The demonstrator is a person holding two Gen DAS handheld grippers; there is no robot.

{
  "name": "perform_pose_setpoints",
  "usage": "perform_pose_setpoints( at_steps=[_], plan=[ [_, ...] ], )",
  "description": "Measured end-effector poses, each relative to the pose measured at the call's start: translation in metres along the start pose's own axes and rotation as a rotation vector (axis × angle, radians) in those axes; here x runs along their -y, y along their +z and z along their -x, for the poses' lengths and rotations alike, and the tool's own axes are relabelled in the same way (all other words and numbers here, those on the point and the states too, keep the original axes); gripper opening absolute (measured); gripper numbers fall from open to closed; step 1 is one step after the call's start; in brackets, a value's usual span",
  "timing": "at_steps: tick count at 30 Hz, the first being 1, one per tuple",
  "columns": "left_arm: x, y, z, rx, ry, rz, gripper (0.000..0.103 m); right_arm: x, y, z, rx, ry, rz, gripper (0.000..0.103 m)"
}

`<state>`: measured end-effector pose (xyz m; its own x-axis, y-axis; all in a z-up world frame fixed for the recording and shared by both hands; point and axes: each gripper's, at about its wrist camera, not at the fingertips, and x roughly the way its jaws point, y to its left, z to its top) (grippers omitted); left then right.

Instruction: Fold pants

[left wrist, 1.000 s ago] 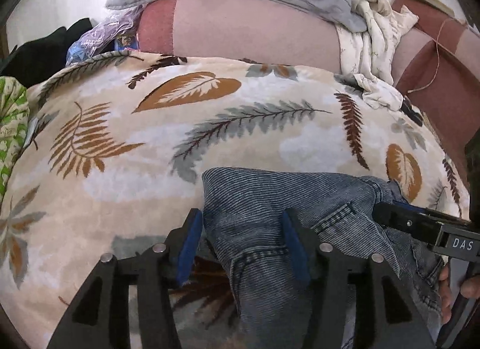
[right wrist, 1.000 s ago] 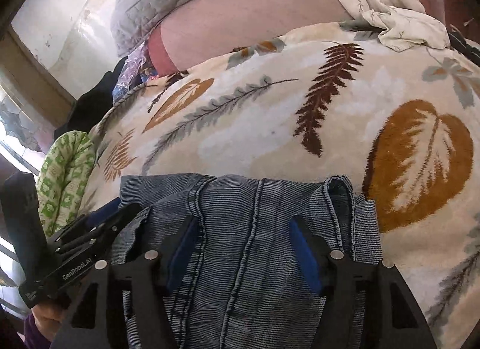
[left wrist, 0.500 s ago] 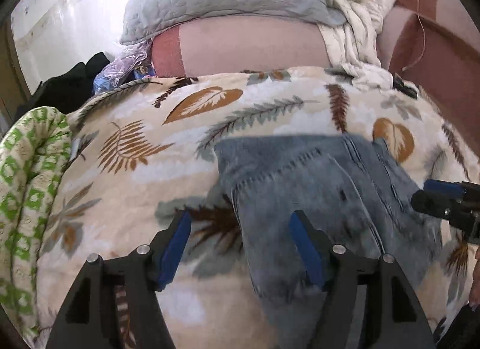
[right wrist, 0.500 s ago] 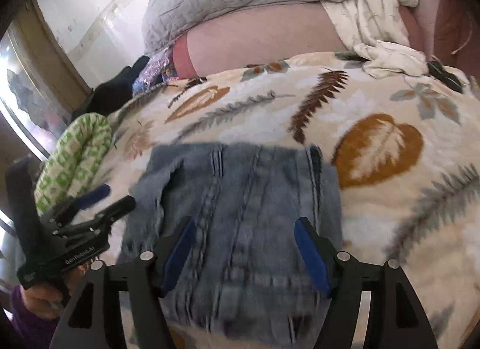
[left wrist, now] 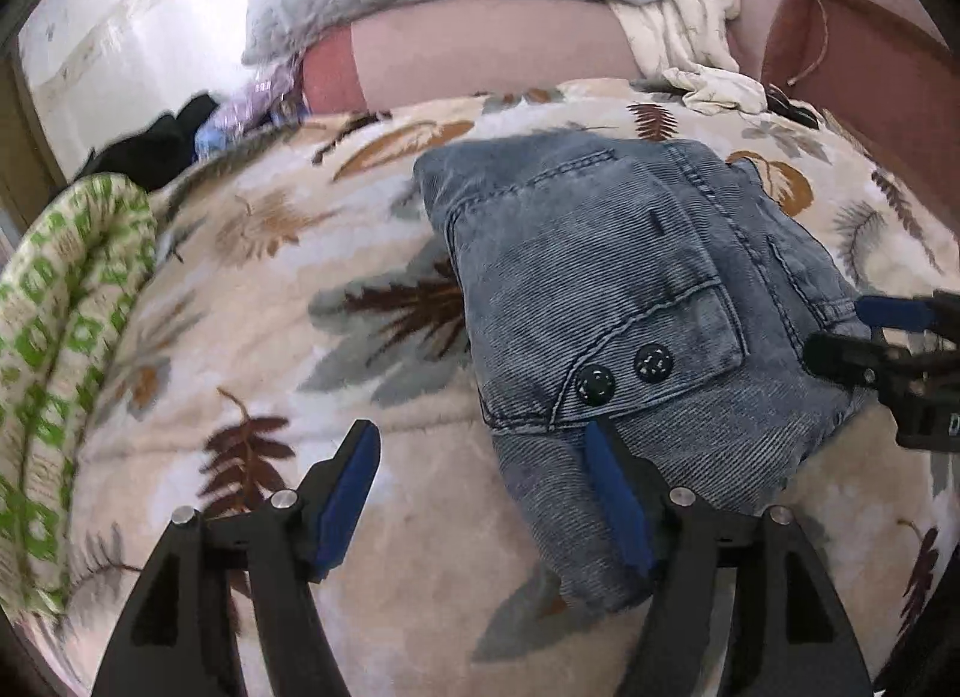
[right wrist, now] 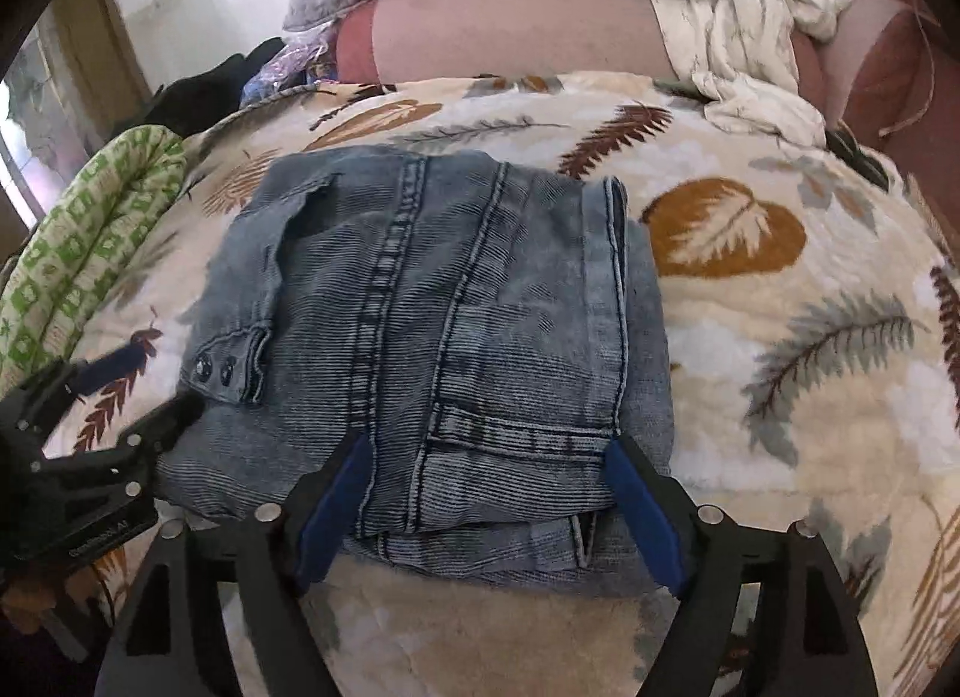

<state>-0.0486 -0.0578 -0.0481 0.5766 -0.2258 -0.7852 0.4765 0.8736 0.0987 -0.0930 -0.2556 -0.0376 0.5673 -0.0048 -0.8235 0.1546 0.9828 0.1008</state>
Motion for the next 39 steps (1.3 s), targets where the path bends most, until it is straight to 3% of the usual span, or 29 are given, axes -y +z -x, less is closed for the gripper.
perform_pose_setpoints(
  at_steps=[5, 11, 13, 24, 31, 39],
  plan=[
    [0.001, -0.001, -0.002, 0.004, 0.01, 0.0, 0.074, 0.0, -0.004, -0.003, 0.023, -0.006, 0.031, 0.086],
    [-0.001, 0.004, 0.011, 0.029, 0.027, 0.027, 0.074, 0.013, 0.007, 0.0, -0.029, 0.059, -0.064, 0.088],
    [-0.003, 0.004, 0.018, 0.05, 0.065, 0.025, 0.074, 0.016, 0.009, 0.006, -0.009, 0.066, -0.074, 0.088],
    [-0.035, -0.01, 0.05, 0.126, 0.219, 0.058, 0.077, 0.013, 0.016, 0.08, 0.309, -0.041, -0.057, 0.089],
    [-0.054, -0.011, 0.048, 0.122, 0.258, 0.114, 0.077, 0.02, 0.015, 0.091, 0.339, -0.159, -0.047, 0.092],
    [-0.06, -0.01, 0.042, 0.108, 0.274, 0.143, 0.077, 0.038, 0.016, 0.077, 0.303, -0.187, -0.128, 0.092]
  ],
)
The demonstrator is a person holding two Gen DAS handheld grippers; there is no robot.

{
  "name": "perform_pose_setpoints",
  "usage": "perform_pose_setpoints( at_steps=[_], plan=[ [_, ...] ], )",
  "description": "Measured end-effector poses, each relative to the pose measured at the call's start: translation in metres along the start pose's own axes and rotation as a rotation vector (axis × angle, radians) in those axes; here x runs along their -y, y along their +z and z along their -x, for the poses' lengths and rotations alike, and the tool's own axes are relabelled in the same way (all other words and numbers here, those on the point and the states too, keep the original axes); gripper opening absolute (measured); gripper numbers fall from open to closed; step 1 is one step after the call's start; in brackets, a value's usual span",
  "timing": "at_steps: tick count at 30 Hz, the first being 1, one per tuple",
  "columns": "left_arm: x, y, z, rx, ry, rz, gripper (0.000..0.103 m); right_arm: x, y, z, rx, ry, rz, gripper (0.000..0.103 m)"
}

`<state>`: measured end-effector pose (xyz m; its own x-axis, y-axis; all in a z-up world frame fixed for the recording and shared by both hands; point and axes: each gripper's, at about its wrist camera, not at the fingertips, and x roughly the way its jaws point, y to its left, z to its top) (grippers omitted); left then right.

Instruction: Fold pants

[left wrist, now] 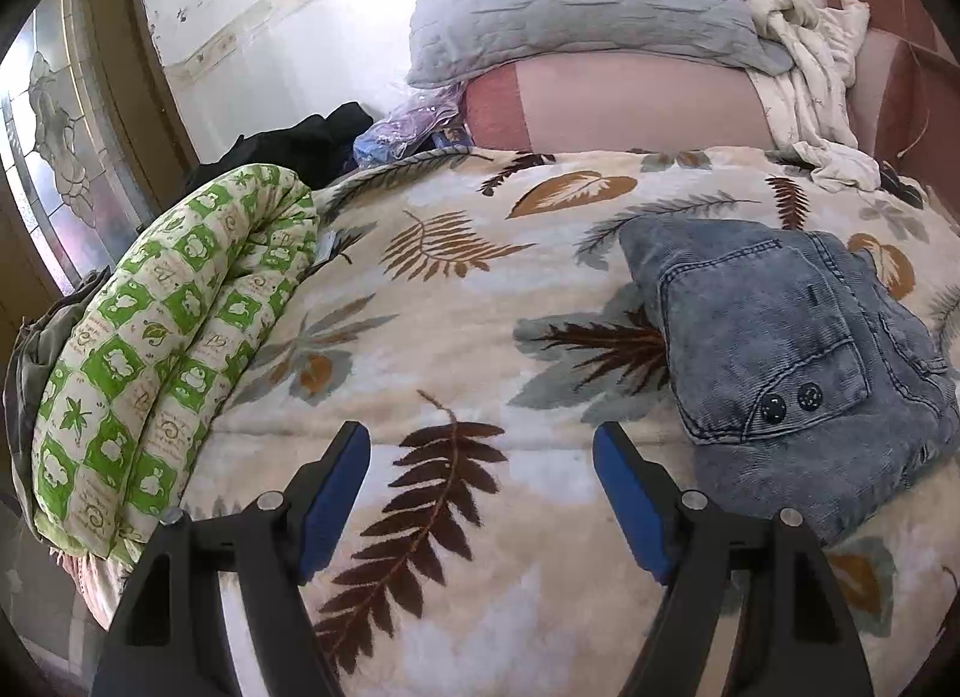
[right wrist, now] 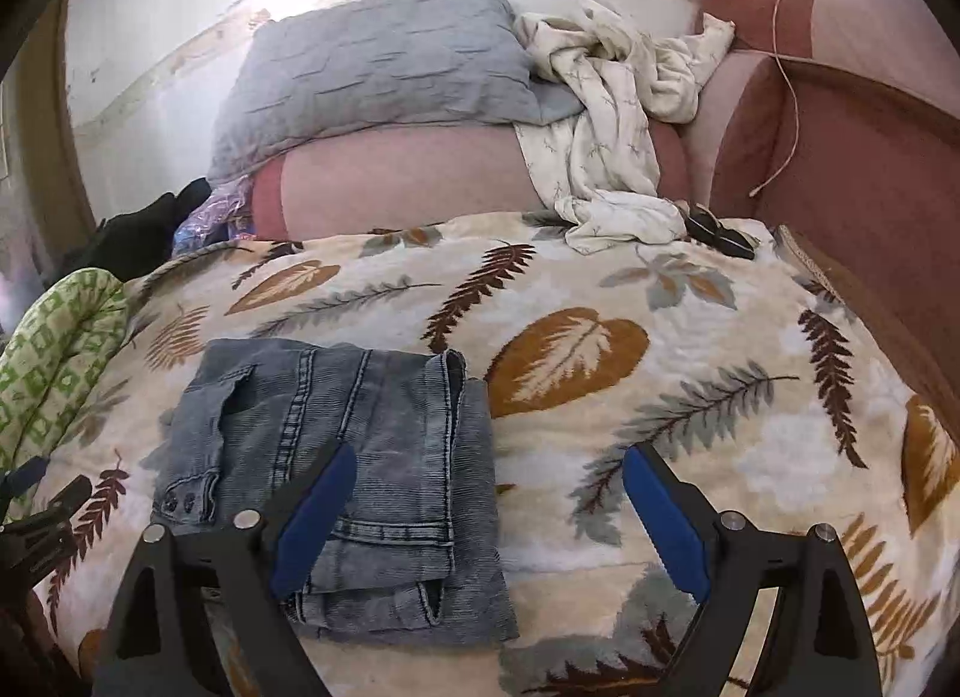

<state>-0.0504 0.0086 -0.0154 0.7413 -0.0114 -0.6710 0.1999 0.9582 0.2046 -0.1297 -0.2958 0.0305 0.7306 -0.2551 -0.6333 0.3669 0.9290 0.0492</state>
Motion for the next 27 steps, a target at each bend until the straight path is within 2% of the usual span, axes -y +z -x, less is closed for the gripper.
perform_pose_setpoints(
  at_steps=[8, 12, 17, 21, 27],
  plan=[
    [0.003, 0.004, 0.0, 0.012, -0.001, 0.001, 0.078, -0.019, -0.002, -0.001, 0.018, -0.003, 0.063, 0.092],
    [0.004, 0.004, -0.001, 0.007, -0.004, 0.001, 0.078, -0.026, -0.001, 0.0, 0.032, 0.023, 0.058, 0.092],
    [0.005, 0.004, -0.001, 0.009, -0.001, 0.001, 0.078, -0.038, -0.004, -0.005, 0.014, 0.051, 0.087, 0.092],
    [0.005, 0.003, -0.001, 0.005, 0.005, 0.0, 0.078, -0.045, -0.006, -0.005, 0.016, 0.042, 0.124, 0.092],
    [0.005, 0.003, -0.003, 0.003, -0.001, 0.006, 0.078, -0.04, -0.005, -0.006, 0.014, 0.039, 0.094, 0.092]
  ],
)
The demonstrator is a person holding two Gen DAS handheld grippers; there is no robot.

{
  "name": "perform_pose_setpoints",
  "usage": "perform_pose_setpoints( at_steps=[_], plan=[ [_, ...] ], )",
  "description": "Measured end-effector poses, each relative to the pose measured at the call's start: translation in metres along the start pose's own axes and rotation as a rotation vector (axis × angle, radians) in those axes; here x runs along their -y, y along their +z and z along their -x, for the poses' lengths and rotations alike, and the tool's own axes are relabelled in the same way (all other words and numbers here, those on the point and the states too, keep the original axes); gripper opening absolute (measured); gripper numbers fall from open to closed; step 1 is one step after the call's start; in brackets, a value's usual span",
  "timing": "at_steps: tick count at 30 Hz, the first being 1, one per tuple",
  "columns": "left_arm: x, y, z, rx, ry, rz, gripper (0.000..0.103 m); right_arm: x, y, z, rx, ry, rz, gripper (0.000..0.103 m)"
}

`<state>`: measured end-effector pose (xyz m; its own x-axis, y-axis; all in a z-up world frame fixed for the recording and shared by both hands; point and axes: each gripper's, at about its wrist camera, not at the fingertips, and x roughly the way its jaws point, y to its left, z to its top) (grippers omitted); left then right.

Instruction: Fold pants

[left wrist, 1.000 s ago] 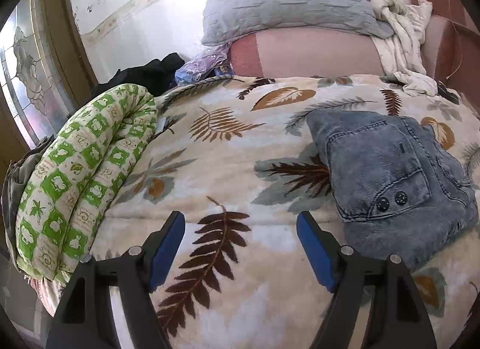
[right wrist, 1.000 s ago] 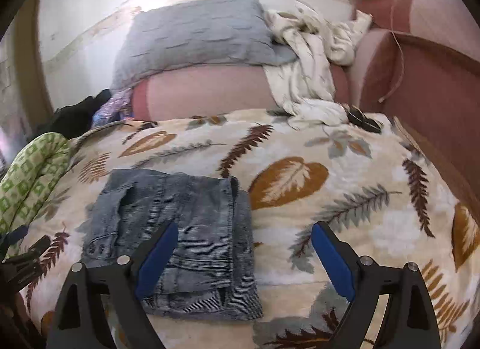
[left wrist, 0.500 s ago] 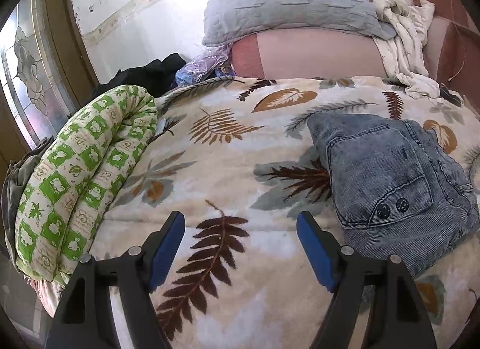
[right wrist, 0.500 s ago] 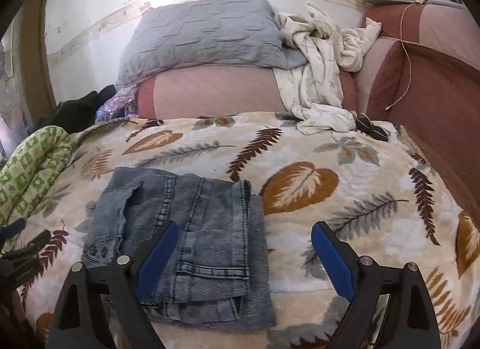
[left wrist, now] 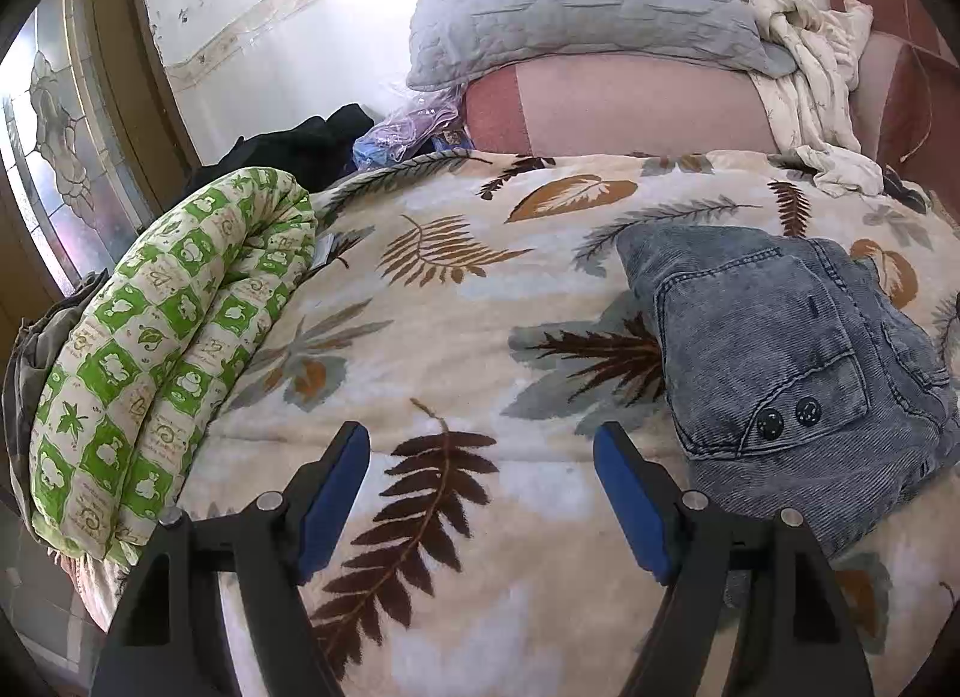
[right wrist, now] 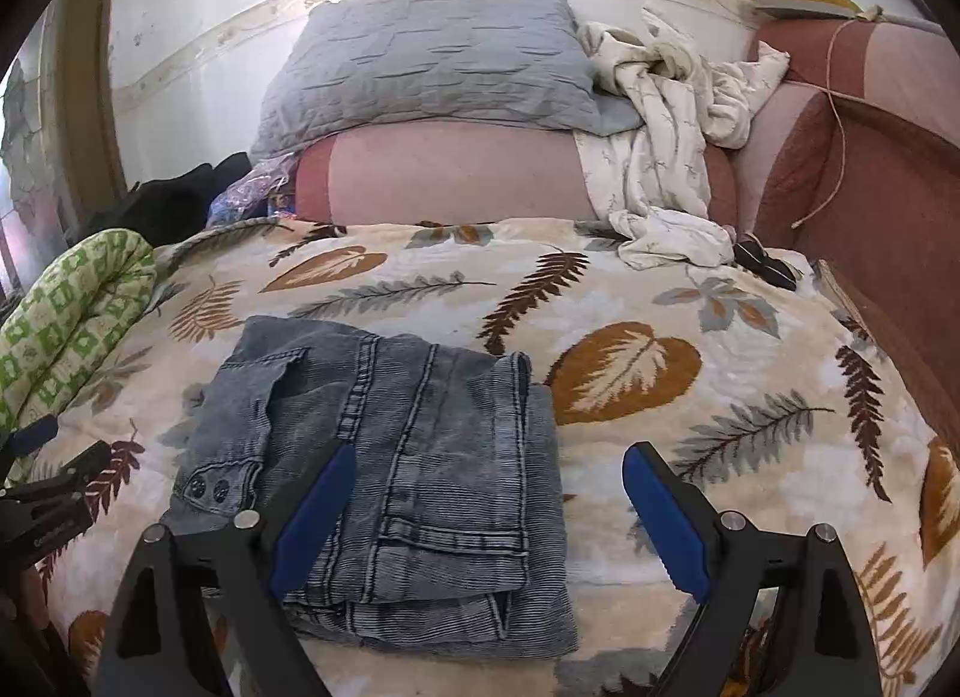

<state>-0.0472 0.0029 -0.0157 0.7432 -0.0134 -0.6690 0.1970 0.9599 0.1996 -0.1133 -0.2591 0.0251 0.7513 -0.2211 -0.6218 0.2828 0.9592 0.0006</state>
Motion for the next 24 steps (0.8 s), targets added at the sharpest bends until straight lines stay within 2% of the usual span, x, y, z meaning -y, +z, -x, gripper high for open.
perform_pose_setpoints(
  at_steps=[9, 15, 20, 24],
  plan=[
    [0.0, -0.001, -0.004, -0.034, -0.025, 0.016, 0.078, 0.008, 0.0, -0.005, -0.015, -0.004, -0.019, 0.092],
    [0.003, -0.001, -0.005, -0.042, 0.013, -0.002, 0.078, 0.014, -0.001, -0.009, -0.025, -0.022, -0.028, 0.092],
    [0.002, 0.0, -0.001, -0.033, -0.012, 0.004, 0.078, 0.017, -0.002, -0.01, -0.029, -0.029, -0.032, 0.092],
    [0.001, 0.002, 0.003, -0.013, -0.027, 0.022, 0.078, 0.014, -0.001, -0.004, 0.005, -0.005, -0.027, 0.092]
  ],
)
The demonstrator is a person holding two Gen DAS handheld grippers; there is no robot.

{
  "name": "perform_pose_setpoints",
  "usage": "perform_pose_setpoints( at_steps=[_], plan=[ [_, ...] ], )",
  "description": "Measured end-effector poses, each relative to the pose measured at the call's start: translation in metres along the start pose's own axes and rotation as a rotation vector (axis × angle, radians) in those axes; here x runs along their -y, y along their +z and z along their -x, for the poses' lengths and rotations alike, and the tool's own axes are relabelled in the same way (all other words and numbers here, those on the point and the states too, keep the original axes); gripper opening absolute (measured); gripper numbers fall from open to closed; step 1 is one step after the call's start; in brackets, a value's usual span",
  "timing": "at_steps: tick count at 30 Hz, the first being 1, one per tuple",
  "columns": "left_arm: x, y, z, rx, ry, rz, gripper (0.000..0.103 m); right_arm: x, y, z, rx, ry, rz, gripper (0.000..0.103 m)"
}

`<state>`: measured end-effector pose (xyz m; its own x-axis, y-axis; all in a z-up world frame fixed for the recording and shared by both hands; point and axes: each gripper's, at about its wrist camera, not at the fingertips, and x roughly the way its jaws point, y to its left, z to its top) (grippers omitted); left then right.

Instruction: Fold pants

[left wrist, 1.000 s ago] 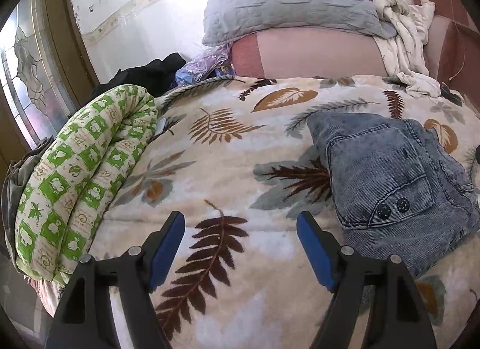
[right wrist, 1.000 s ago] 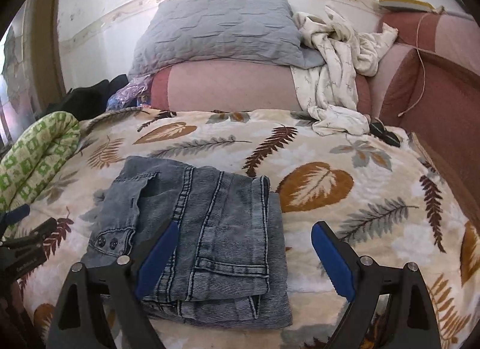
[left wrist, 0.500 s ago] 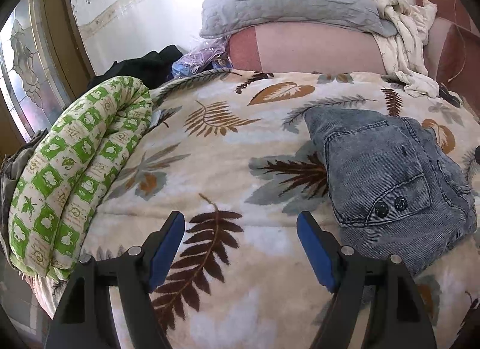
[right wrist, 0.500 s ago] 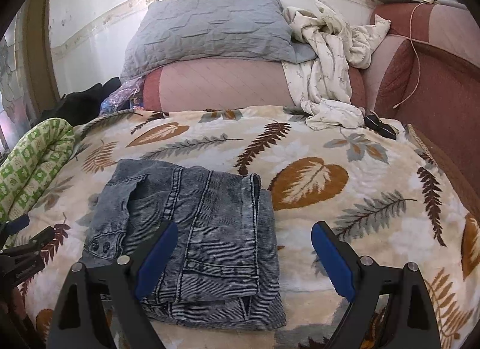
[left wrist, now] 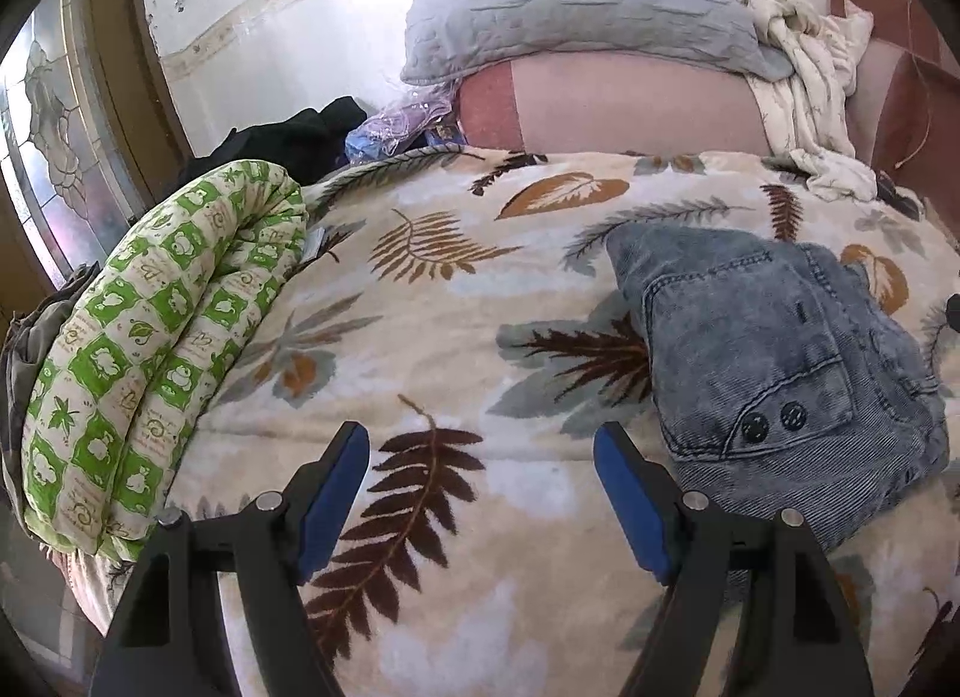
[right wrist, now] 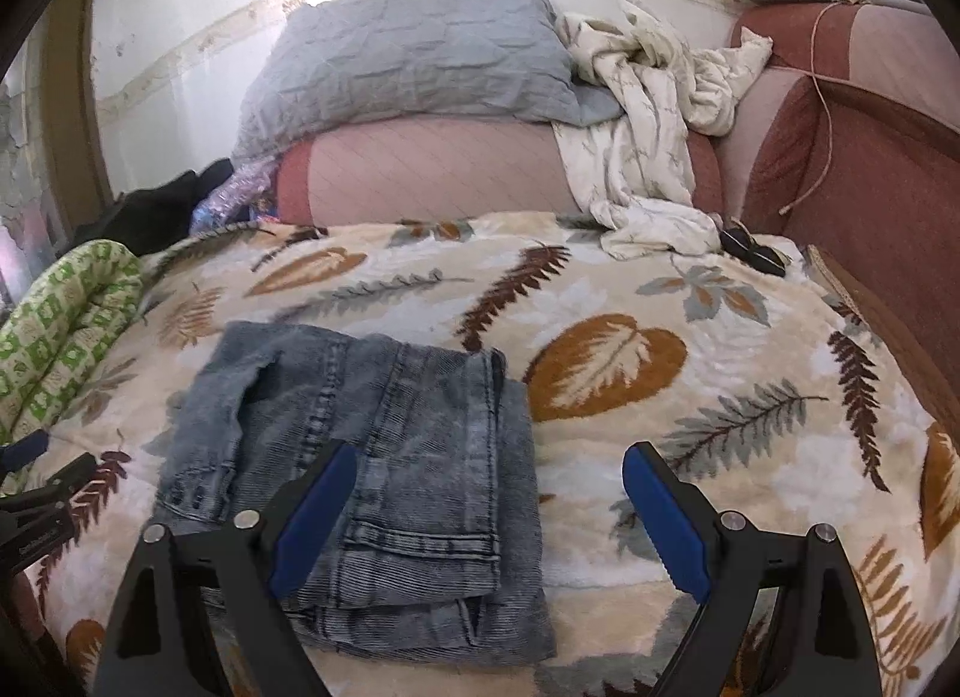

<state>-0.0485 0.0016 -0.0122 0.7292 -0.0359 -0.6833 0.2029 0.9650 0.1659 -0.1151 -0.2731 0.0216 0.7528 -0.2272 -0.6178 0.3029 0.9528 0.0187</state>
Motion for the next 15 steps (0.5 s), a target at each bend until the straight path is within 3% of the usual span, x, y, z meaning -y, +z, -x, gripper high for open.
perform_pose_setpoints(
  at_steps=[3, 5, 7, 12, 15],
  plan=[
    [0.0, 0.002, 0.006, 0.015, -0.03, 0.011, 0.079, -0.008, 0.0, 0.003, 0.01, 0.046, 0.011, 0.093],
    [0.001, 0.004, 0.009, 0.027, -0.047, 0.012, 0.092, -0.009, 0.001, 0.0, -0.011, 0.062, 0.013, 0.1],
    [0.004, 0.004, 0.012, 0.041, -0.071, 0.004, 0.092, -0.001, 0.0, -0.006, -0.041, 0.057, -0.028, 0.101],
    [0.016, 0.017, 0.0, 0.0, -0.203, -0.018, 0.092, 0.053, -0.009, -0.05, -0.244, 0.238, -0.354, 0.101],
    [0.018, 0.026, -0.011, -0.026, -0.275, 0.008, 0.092, 0.074, -0.009, -0.068, -0.282, 0.339, -0.484, 0.101]
  ],
)
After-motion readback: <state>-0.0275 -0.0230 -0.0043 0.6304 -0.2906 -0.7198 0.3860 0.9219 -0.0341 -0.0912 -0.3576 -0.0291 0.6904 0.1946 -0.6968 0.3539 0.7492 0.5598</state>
